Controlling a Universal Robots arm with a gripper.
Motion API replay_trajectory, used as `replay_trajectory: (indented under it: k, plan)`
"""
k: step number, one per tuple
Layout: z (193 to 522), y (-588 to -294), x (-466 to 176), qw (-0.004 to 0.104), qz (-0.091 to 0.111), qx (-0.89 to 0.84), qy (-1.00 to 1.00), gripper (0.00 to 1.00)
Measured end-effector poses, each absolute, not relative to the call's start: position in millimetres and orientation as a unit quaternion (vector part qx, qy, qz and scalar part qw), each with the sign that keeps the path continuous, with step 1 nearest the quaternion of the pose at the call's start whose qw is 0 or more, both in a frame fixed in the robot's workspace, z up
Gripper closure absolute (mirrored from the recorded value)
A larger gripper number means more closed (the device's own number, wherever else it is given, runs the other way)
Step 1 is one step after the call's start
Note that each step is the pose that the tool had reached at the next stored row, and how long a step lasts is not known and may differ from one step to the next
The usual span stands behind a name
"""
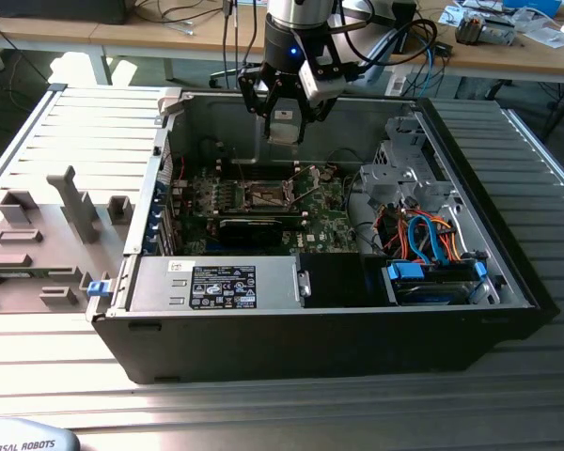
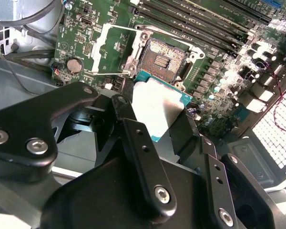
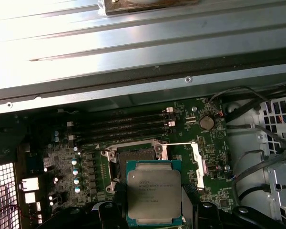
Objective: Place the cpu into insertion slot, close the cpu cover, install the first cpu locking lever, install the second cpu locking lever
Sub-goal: 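Place the cpu into insertion slot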
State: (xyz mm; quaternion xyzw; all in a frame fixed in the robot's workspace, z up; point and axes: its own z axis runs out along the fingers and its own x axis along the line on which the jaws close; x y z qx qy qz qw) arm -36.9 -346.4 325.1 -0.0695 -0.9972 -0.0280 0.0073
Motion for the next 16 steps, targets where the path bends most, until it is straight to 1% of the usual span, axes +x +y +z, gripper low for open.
replay_trajectory:
  k: [16]
  plan:
    - [325.1,-346.3,-36.9,0.007,-0.028,-0.079,-0.996,0.46]
